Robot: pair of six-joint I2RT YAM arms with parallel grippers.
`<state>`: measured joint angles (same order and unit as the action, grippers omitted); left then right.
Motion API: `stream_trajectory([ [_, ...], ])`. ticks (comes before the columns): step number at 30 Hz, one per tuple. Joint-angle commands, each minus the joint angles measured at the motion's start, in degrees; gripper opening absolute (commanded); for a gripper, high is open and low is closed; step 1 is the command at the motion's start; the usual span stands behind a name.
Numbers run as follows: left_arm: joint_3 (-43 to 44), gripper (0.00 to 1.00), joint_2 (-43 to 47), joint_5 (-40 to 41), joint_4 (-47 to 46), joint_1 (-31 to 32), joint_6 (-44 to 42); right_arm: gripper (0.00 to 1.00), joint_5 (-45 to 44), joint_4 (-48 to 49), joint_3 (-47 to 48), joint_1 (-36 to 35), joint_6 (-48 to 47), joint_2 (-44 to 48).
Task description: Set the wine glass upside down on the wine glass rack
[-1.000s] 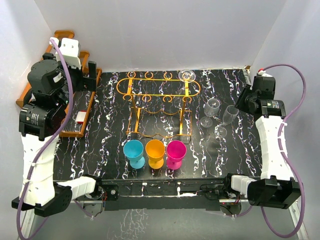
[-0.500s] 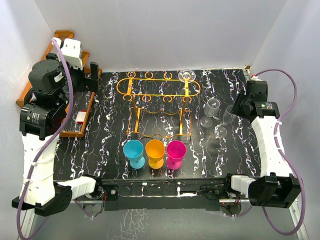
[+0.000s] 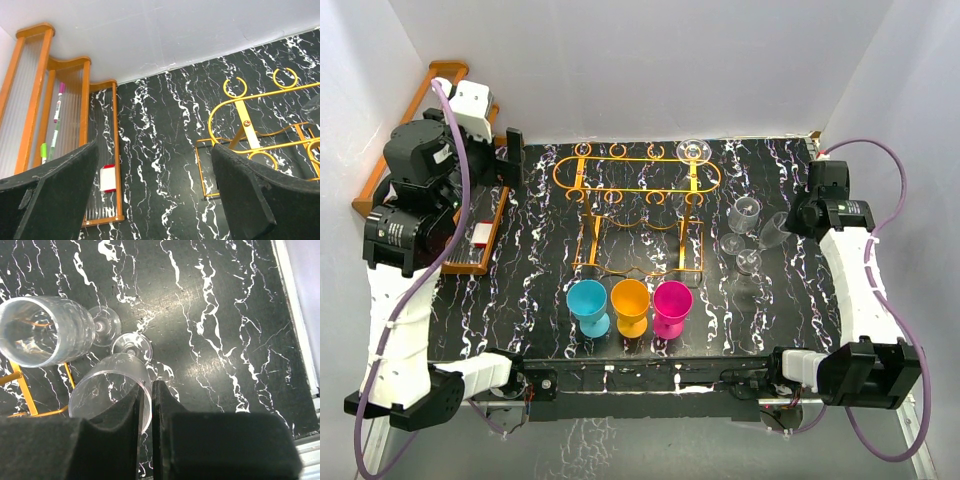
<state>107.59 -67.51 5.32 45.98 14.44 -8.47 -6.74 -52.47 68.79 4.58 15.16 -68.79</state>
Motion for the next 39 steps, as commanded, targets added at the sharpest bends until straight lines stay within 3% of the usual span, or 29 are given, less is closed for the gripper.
stream_trajectory([
  [1, -0.7, 0.92, 0.5, -3.6, 0.9, 0.2, 1.3, 0.07, -2.8, -2.2, 10.1, -0.3, 0.0, 1.7],
  [8, 4.1, 0.92, -1.4, -7.6, 2.1, 0.3, 2.4, 0.07, -11.4, -9.7, 29.7, -2.7, 0.7, 3.8],
  [14, 8.6, 0.92, -3.0, -16.2, 1.6, 0.3, 5.7, 0.07, -18.7, -7.7, 35.4, -3.9, 0.7, 7.0],
  [18, 7.4, 0.92, -3.2, -21.5, -3.5, 0.3, 10.7, 0.07, -17.8, 7.9, 28.7, -3.9, 0.3, 13.2],
  [22, 2.9, 0.91, -2.1, -33.8, -12.2, 0.3, 14.5, 0.08, -8.3, 32.3, 15.7, -3.9, 1.0, 20.9],
  [24, 1.5, 0.91, -2.0, -39.2, -16.2, 0.3, 17.0, 0.08, -1.8, 35.4, 17.0, -3.9, 0.6, 17.4],
  [27, 1.2, 0.92, -3.3, -43.9, -22.4, 0.3, 22.6, 0.08, 7.3, 31.9, 25.5, -3.9, 3.7, 8.7],
  [29, 0.1, 0.93, -3.8, -47.8, -29.2, 0.3, 27.7, 0.08, 14.5, 36.6, 25.8, -3.9, 8.4, 6.0],
  [34, -6.1, 0.95, -3.5, -54.8, -53.0, 0.3, 46.2, 0.08, 23.4, 67.3, 11.9, -3.9, 16.1, 7.3],
  [36, -5.2, 0.95, -5.8, -54.8, -57.2, 0.3, 52.0, 0.08, 25.0, 79.8, 8.7, -3.9, 16.2, 7.1],
  [39, -1.4, 0.94, -10.4, -52.8, -57.5, 0.4, 58.7, 0.07, 24.8, 89.4, 7.4, -4.0, 18.5, 5.6],
])
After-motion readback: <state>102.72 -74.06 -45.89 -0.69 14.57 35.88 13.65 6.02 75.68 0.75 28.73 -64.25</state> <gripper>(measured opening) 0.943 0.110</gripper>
